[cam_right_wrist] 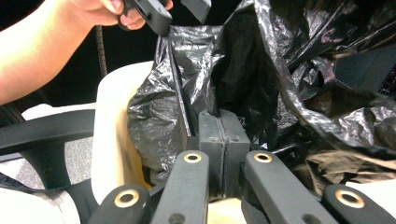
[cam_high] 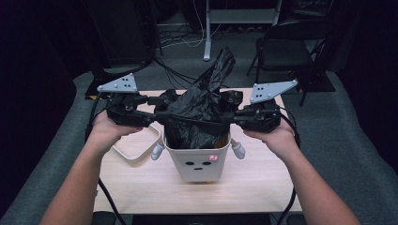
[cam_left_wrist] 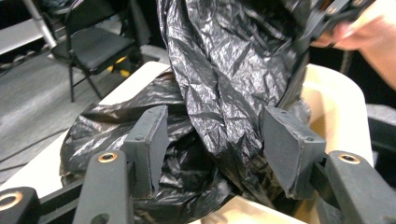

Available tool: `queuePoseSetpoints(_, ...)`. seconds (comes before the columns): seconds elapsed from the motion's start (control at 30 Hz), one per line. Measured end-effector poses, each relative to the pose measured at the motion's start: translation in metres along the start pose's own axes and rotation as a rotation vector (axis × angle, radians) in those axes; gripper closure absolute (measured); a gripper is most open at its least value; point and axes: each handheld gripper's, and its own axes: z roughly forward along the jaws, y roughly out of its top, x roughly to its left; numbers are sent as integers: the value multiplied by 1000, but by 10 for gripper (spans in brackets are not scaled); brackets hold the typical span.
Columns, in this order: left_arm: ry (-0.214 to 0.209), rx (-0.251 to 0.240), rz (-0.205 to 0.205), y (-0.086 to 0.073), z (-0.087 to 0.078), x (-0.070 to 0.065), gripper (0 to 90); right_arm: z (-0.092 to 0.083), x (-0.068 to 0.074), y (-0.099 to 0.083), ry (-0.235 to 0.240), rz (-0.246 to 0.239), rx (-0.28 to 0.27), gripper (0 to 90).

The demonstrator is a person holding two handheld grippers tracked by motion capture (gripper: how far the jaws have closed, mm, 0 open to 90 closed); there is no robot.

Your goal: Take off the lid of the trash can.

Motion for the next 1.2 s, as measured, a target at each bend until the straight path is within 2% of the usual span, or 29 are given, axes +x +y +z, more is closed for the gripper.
queuePoseSetpoints(0.17, -6, -19, 8, 5, -9, 1, 428, -3, -1, -6, -5, 2, 6, 898)
queuePoseSetpoints(0.27, 2, -19, -1, 7, -8, 4, 431, -6, -3, -11, -1, 2, 3, 898)
queuePoseSetpoints(0.3, 2, -16, -10, 7, -6, 5, 432, -7, -3, -13, 4, 3, -2, 898)
queuePoseSetpoints(0.4, -15, 31, -31, 4, 12, 10, 429, -10, -2, -17, 7, 6, -10, 897)
queuePoseSetpoints(0.5, -61, 52, -31, -1, 29, 9, 428, -12, 2, -19, 13, 2, -16, 896)
queuePoseSetpoints(0.57, -71, 68, -26, -3, 36, 8, 422, -15, 4, -22, 15, 3, -19, 896)
queuePoseSetpoints(0.67, -57, 101, -11, -7, 44, 9, 442, -18, 4, -25, 15, 2, -21, 896)
queuePoseSetpoints(0.8, -35, 116, -8, -13, 48, 13, 530, -21, 3, -29, 12, 14, -23, 895)
queuePoseSetpoints(0.87, -27, 110, 3, -15, 47, 14, 618, -22, 2, -31, 9, 20, -24, 895)
queuePoseSetpoints(0.93, -7, 118, 11, -15, 46, 15, 758, -23, 1, -34, 7, 28, -27, 894)
queuePoseSetpoints(1.03, 19, 123, 23, -13, 43, 16, 857, -24, 0, -37, -1, 30, -32, 894)
queuePoseSetpoints(1.1, 45, 111, 22, -11, 39, 17, 878, -26, -1, -38, -4, 33, -36, 894)
queuePoseSetpoints(1.2, 88, 58, 13, -7, 25, 21, 887, -28, -2, -41, -22, 40, -36, 894)
